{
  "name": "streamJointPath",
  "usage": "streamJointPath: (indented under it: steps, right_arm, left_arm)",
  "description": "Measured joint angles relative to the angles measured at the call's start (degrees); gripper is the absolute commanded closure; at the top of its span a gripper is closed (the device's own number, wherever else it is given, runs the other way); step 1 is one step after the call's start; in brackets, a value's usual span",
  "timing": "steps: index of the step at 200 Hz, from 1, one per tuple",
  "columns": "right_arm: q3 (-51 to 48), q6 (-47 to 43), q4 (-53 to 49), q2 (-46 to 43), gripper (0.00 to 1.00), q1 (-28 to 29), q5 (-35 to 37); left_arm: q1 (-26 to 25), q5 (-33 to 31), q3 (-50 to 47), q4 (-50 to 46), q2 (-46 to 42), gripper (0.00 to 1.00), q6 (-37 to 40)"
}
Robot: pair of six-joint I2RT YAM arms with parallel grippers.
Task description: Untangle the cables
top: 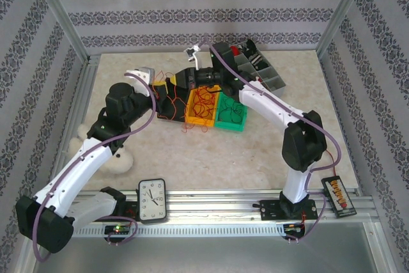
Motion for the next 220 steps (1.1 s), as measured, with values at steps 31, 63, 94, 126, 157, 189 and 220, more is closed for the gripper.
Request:
streamJointPath:
  steps: [31,63,94,126,157,189,220]
  right_arm:
    - [-4.2,2.4,1.0,-1.4,1.00,-0.7,-2.3]
    - [-8.0,4.3,1.4,-1.7,1.00,-0.7,-3.3]
    - [-9.8,5.7,2.1,-1.9,1.00,-0.7,-4.0]
    - [-10.0,7.1,3.2,-2.3,1.00,-0.8,-4.7]
    - [-10.2,8.7,4.7,-2.7,1.00,-1.1,-5.5]
    - [-10.7,11.1,7.3,-2.8,1.00,-1.1,-5.8]
    - [-11.5,13.2,10.1,-2.8,1.00,-1.1,-6.5]
  left_arm:
    - [0.0,7.3,-2.7,0.0,3.0,0.84,-1.7]
    - [0.0,11.2,-6.3,0.3,4.4,0.72,-4.0]
    - [0.0,12.5,-6.6,1.0,4.4,0.65,-4.3]
    - [0.0,12.4,-6.8,2.8,5.0,0.61,-4.3]
    - [0.0,12.2,-7.7,4.9,6.7,0.61,-4.4]
    - [0.0,12.4,-8.2,6.8,9.0,0.65,-5.6]
    - [0.0,12.0,-9.3,9.3,10.2,0.90,-7.4]
